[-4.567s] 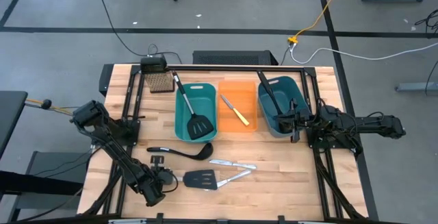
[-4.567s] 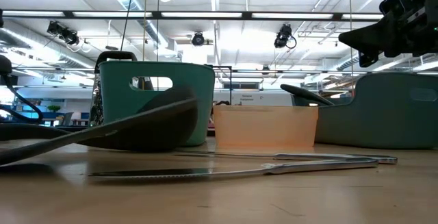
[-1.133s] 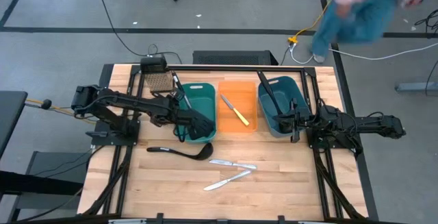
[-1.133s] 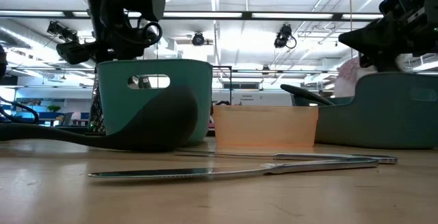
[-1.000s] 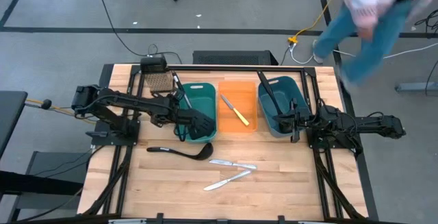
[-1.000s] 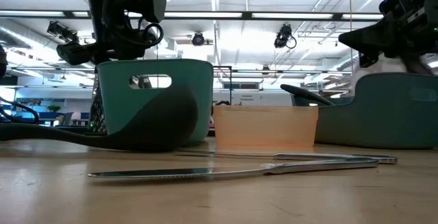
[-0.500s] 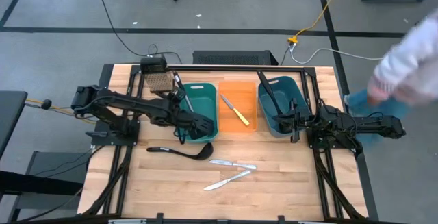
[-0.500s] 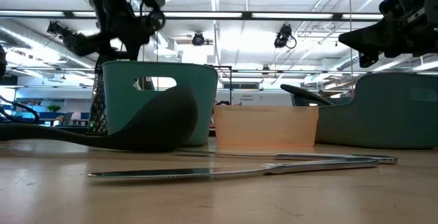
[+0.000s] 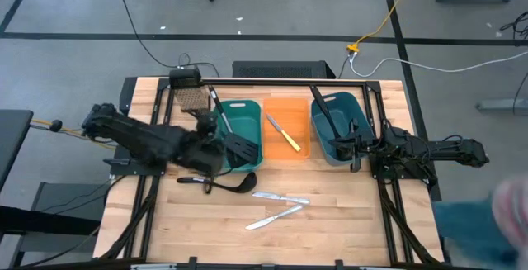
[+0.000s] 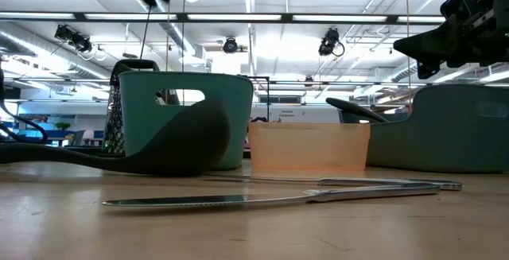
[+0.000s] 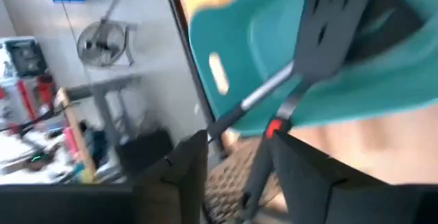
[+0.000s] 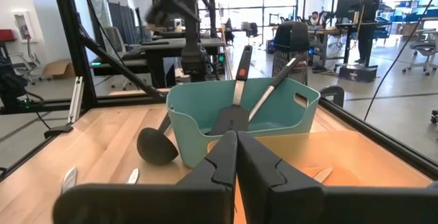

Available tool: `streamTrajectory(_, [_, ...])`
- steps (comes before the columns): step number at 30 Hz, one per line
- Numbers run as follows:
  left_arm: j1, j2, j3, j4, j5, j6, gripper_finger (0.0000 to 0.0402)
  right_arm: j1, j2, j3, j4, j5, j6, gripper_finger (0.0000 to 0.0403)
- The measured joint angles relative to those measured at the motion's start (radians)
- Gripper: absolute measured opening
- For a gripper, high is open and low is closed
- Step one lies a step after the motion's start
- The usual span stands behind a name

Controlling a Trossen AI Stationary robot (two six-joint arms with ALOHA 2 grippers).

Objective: Pick & Place Kitchen Items
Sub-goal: Put the silver knife into the orange bin

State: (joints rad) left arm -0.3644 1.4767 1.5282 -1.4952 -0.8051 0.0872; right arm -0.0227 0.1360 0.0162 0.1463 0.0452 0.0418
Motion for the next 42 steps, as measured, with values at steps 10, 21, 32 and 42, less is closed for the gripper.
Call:
streamTrajectory(10, [-0.317,-0.317,-0.153,0.178,0.059,-0.397,0.0009,0.0,0.0,0.0,0.001,0.0,0.001,0.0018])
streamTrajectory(21, [-0.412,-0.687,-0.587,0.704,0.043,-0.437,0.0004,0.0,0.0,0.0,0.003,0.0,0.003,0.0018])
streamTrajectory(32, [-0.411,-0.893,-1.019,1.377,0.111,-0.239,0.0002,0.0,0.0,0.0,0.009,0.001,0.003,0.0018])
streamTrajectory(42, [-0.363,-0.896,-1.284,1.802,0.183,-0.092,0.0001,0.0,0.0,0.0,0.012,0.001,0.003,0.0018])
